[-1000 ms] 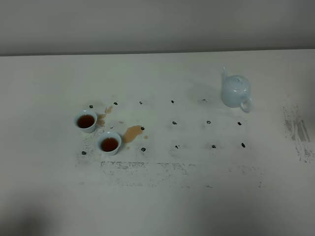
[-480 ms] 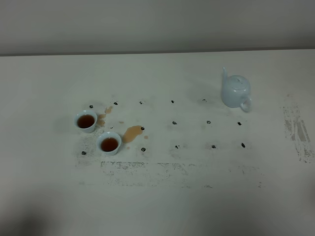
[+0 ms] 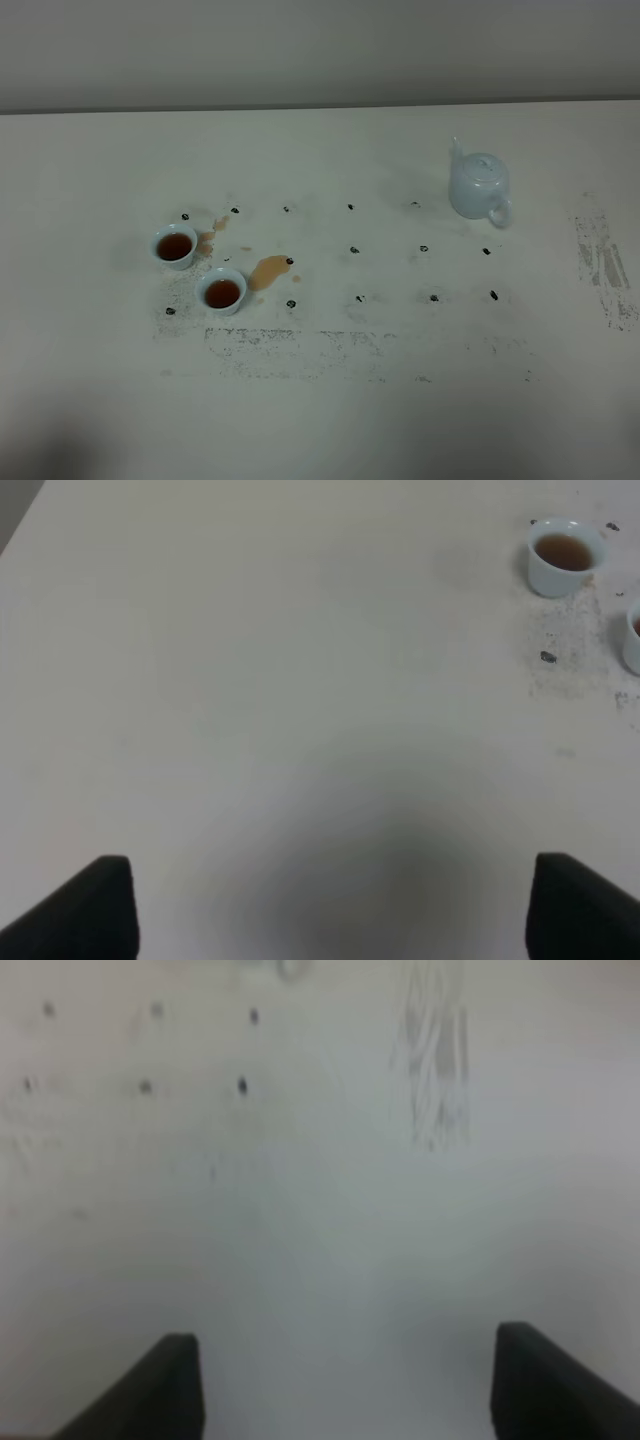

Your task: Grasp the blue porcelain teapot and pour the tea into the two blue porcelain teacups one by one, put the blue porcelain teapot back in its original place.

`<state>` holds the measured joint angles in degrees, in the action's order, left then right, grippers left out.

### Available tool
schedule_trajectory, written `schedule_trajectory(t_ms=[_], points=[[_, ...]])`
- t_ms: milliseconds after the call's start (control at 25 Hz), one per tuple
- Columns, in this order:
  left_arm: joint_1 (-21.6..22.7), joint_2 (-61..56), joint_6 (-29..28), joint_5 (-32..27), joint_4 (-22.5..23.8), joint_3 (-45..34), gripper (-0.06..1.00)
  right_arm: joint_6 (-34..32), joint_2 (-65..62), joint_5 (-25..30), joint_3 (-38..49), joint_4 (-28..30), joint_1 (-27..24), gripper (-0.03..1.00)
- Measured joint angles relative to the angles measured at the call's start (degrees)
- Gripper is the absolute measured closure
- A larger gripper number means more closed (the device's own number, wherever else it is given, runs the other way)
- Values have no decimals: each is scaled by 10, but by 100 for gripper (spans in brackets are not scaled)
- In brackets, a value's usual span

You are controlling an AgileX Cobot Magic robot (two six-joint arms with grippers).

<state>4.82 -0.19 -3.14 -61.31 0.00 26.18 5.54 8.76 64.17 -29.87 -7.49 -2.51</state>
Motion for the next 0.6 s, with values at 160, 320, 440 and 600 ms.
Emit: schedule_trajectory(t_ms=[160,320,440,600], points=[[0,0,0,0,0,0,19,0,-57,-3,0,1,0,38],[0,0,0,0,0,0,19,0,-90,-3,0,12,0,38],[0,0,0,0,0,0,19,0,-91,-3,0,18,0,38],[0,0,0,0,0,0,19,0,-91,-3,0,19,20,38]])
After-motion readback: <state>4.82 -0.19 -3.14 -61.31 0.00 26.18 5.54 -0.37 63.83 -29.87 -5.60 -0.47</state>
